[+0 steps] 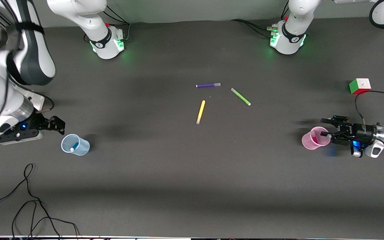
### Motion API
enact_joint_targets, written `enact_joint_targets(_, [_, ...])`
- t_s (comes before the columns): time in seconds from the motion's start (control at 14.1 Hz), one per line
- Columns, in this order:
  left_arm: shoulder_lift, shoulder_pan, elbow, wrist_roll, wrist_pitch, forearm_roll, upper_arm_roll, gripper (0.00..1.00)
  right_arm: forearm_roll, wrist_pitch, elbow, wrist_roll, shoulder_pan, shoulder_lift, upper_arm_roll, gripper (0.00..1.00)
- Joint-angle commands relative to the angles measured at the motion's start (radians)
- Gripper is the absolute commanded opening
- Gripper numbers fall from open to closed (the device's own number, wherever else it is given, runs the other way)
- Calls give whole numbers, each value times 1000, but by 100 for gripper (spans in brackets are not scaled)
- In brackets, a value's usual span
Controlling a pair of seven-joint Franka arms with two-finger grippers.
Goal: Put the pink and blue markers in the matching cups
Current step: 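Release the pink marker into the pink cup with the left gripper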
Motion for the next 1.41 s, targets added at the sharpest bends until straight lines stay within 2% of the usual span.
enact_joint_targets(0.0, [-96,-64,48,-2,-2,115,9,100,-2,-207,92,101,2,-44,46,100])
enact_joint_targets(0.28, [-305,-217,28,-3,50,380,9,100,-1,-438,184,159,2,-102,72,100])
enact_joint_targets(0.57, [-526,-328,-31,-2,69,592,9,100,88,-470,178,169,-2,-145,57,100])
enact_joint_targets(0.71, [-661,-340,-155,5,142,633,8,100,90,-463,186,169,-7,-140,57,100])
enact_joint_targets(0.92, [-880,-343,-415,37,318,642,-5,100,90,-464,187,161,-5,-137,58,100])
enact_joint_targets(1.06, [-943,-368,-463,60,342,683,-9,100,90,-463,187,153,-9,-130,57,100])
enact_joint_targets(1.34, [-965,-403,-426,80,316,746,-15,100,96,-464,187,158,-9,-130,55,100])
